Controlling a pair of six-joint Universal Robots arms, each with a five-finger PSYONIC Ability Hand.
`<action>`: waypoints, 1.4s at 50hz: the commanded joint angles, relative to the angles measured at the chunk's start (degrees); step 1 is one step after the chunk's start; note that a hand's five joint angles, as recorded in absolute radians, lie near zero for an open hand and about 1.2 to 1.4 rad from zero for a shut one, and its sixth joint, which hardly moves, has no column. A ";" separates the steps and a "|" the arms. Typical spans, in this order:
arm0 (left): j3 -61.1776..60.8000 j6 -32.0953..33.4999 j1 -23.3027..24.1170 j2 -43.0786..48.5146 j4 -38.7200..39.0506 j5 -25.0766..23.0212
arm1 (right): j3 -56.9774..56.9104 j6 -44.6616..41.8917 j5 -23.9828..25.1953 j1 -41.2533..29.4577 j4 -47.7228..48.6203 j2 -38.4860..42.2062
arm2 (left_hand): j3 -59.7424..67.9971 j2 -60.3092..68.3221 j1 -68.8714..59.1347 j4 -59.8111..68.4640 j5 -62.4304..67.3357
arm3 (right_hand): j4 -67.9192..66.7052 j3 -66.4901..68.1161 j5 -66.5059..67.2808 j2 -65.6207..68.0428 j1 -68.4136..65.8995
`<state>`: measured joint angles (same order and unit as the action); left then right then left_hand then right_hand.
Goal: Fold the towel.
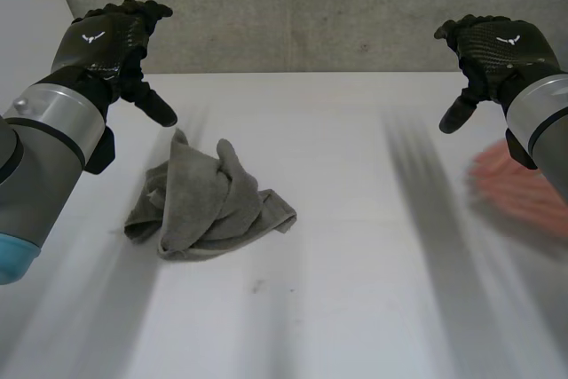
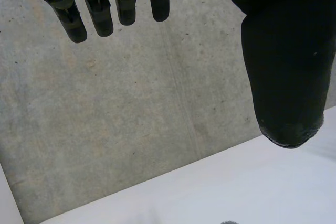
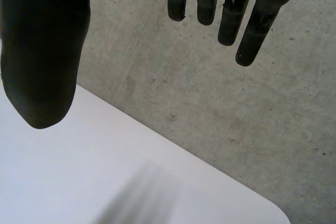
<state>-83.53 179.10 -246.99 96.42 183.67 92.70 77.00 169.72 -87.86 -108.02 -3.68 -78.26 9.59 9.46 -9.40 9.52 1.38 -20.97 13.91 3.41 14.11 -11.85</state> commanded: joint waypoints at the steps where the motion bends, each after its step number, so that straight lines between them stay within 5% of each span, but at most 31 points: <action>1: 0.65 1.51 -0.42 1.57 -0.15 -0.76 | -0.01 0.09 0.23 -0.08 -0.10 0.74 | 0.41 0.54 -0.60 0.48 -1.38 | 10.97 -3.91 -3.41 -4.11 1.85; 8: 1.36 14.09 -4.73 5.62 -0.24 -6.13 | -0.18 0.09 1.99 -2.37 -0.89 2.85 | 0.46 0.59 -0.64 0.52 -1.34 | 10.97 -3.91 -3.41 -4.11 1.85; 15: 0.83 26.47 -12.97 10.88 -0.50 -16.91 | 0.69 0.88 3.49 -7.28 -1.94 7.14 | 1.13 1.26 -1.31 1.20 -0.66 | 10.97 -3.91 -3.41 -4.11 1.85; 31: -0.48 27.62 -19.85 18.80 0.02 -35.82 | -8.95 11.86 3.93 -19.68 -1.77 26.03 | 3.15 3.28 -3.33 3.21 1.35 | 8.73 -1.67 -1.17 -1.87 -0.39; 43: -3.21 27.45 -19.76 21.00 4.67 -37.85 | -24.34 13.19 3.84 -22.67 -1.59 40.80 | 15.60 15.73 -15.78 15.66 13.80 | -14.67 21.73 22.23 21.52 -23.78; 70: -3.57 27.36 -19.67 22.67 6.35 -37.94 | -32.17 3.78 3.75 -23.73 3.07 49.25 | 38.10 38.23 -38.29 38.17 36.31 | -18.54 25.60 26.10 25.39 -27.65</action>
<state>-87.26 206.49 -266.67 118.63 190.01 54.75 45.67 173.32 -84.24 -131.76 -1.71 -29.88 36.47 36.50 -36.52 36.38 26.28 -36.65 36.82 27.03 36.29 -36.65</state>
